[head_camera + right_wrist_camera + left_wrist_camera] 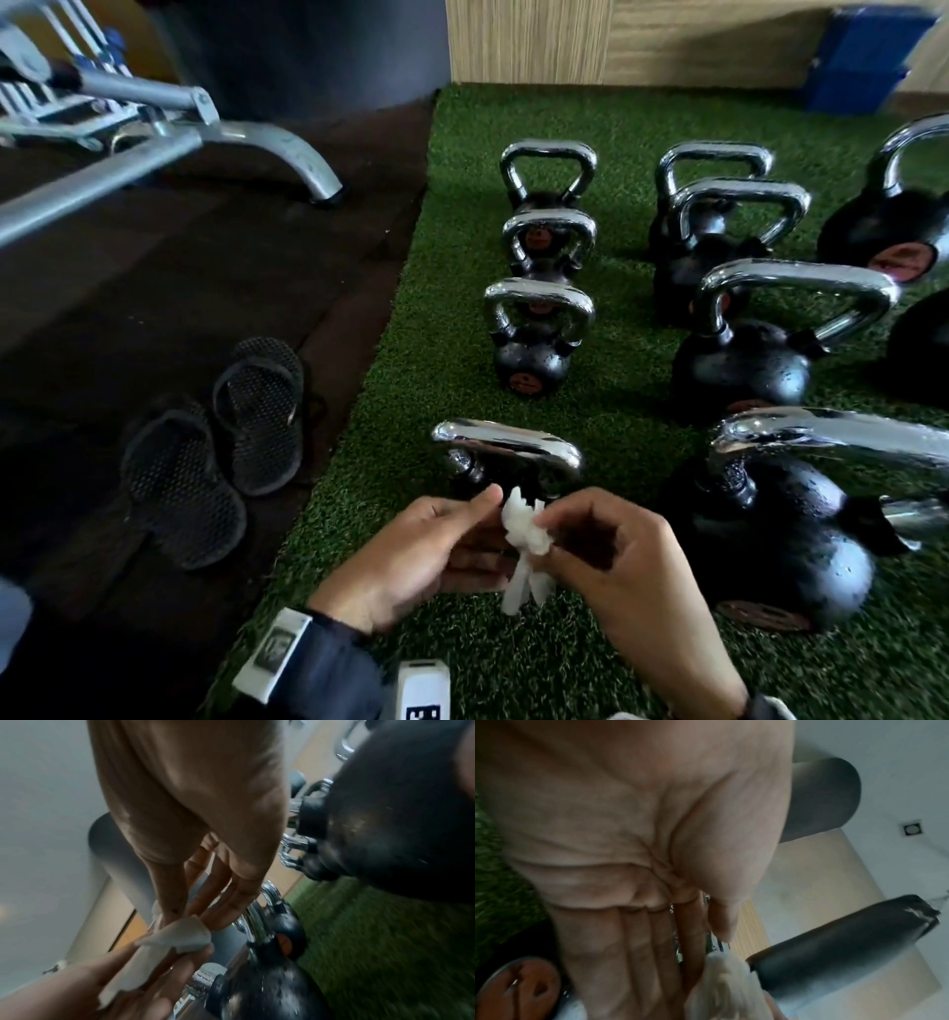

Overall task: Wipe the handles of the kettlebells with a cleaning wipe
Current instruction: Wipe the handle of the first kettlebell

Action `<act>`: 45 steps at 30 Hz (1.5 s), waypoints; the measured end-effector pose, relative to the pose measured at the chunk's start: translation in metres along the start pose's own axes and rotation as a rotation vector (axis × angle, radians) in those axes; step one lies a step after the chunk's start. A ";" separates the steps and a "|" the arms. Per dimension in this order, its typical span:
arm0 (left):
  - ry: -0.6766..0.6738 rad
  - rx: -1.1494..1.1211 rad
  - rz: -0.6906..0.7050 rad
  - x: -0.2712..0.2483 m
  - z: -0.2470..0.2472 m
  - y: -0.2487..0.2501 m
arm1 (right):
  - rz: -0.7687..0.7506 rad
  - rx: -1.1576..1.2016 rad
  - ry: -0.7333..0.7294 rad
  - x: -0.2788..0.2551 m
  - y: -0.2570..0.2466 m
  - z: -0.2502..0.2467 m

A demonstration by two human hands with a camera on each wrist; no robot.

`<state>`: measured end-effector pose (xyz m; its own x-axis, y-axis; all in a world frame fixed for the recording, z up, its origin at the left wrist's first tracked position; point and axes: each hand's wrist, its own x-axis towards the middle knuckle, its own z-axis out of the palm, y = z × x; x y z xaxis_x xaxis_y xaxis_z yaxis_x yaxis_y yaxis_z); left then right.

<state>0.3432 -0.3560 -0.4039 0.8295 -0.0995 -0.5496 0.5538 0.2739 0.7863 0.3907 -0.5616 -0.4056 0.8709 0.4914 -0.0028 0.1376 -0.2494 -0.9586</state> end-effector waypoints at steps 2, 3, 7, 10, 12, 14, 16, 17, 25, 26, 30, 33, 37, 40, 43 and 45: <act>-0.023 -0.088 0.047 -0.004 0.001 -0.005 | -0.039 -0.040 0.002 0.006 -0.012 0.000; -0.027 -0.121 0.070 -0.005 0.002 -0.007 | -0.063 -0.054 0.015 0.008 -0.016 0.001; -0.053 -0.150 0.166 -0.010 -0.006 -0.001 | -0.224 -0.156 0.141 0.017 -0.028 0.005; 0.011 -0.035 0.342 -0.017 -0.015 0.016 | -0.297 -0.190 0.173 0.018 -0.023 0.003; 0.155 0.059 0.537 -0.019 -0.019 0.027 | -0.299 -0.175 0.305 0.017 -0.006 0.002; 0.341 0.213 0.785 -0.015 -0.016 0.036 | -0.213 -0.153 0.487 0.019 0.018 0.003; 0.520 0.465 0.980 -0.004 -0.008 0.039 | -0.057 -0.075 0.499 0.028 0.042 0.006; 0.586 0.609 1.046 0.002 -0.003 0.039 | 0.017 -0.023 0.428 0.033 0.052 0.010; 0.778 0.948 1.144 0.020 -0.013 0.019 | -0.005 -0.098 0.234 0.051 0.080 0.032; 0.814 0.885 1.116 0.019 -0.020 0.018 | -0.004 -0.086 0.236 0.051 0.081 0.032; 0.789 0.808 1.100 0.017 -0.033 0.010 | -0.015 -0.072 0.264 0.051 0.084 0.032; 0.765 0.720 1.112 0.024 -0.031 -0.002 | -0.018 -0.072 0.276 0.052 0.086 0.032; 0.797 0.388 0.946 0.037 -0.037 -0.011 | -0.029 -0.060 0.290 0.053 0.085 0.033; 0.812 0.286 0.811 0.046 -0.049 -0.016 | -0.025 -0.055 0.294 0.053 0.085 0.034; 0.779 0.202 0.811 0.050 -0.051 -0.028 | -0.002 -0.059 0.288 0.053 0.085 0.033; 0.786 0.110 0.780 0.054 -0.047 -0.038 | 0.022 -0.063 0.278 0.053 0.084 0.032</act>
<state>0.3633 -0.3264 -0.4770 0.6977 0.7078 0.1106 -0.0635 -0.0926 0.9937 0.4337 -0.5299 -0.4948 0.9688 0.2397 0.0634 0.1391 -0.3134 -0.9394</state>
